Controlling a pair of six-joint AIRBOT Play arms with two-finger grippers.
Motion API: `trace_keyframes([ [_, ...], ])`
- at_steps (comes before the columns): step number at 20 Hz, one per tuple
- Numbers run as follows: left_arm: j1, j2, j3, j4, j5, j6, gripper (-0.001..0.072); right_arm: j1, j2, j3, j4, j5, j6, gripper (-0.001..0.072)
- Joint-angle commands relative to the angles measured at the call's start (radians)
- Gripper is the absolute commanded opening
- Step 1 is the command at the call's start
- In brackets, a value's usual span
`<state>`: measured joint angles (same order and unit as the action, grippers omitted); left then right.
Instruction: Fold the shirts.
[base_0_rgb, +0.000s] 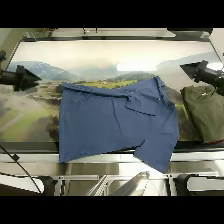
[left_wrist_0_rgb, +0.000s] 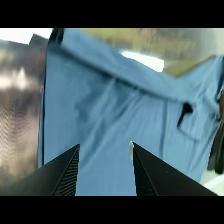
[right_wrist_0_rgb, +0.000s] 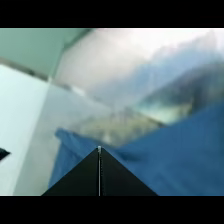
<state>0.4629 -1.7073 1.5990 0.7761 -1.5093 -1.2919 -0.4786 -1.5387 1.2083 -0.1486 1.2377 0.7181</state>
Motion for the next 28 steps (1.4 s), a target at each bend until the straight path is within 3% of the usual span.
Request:
trace_keyframes([
  [1, -0.002, 0.164, -0.232, 0.204, -0.097, -0.079, 0.0343, -0.044, 0.119, -0.045, -0.35, 0.09, 0.161, 0.0013],
  [5, -0.058, 0.375, -0.659, 0.269, -0.082, -0.086, 0.0344, -0.043, 0.252, -0.244, -0.397, 0.068, 0.142, 0.0013],
  [10, -0.085, 0.483, -0.941, 0.339, 0.052, -0.087, 0.0343, -0.043, 0.333, -0.405, -0.31, 0.069, 0.062, 0.0014],
  [15, -0.064, 0.486, -1.036, 0.354, 0.156, -0.032, 0.0344, -0.042, 0.346, -0.42, -0.283, 0.08, 0.043, 0.0013],
  [21, -0.064, 0.375, -0.991, 0.343, 0.185, 0.012, 0.0344, -0.042, 0.347, -0.42, -0.274, 0.092, 0.036, 0.0013],
  [28, -0.064, 0.306, -0.985, 0.119, 0.154, 0.189, 0.0343, -0.042, 0.347, -0.42, -0.274, 0.092, 0.037, 0.0014],
])
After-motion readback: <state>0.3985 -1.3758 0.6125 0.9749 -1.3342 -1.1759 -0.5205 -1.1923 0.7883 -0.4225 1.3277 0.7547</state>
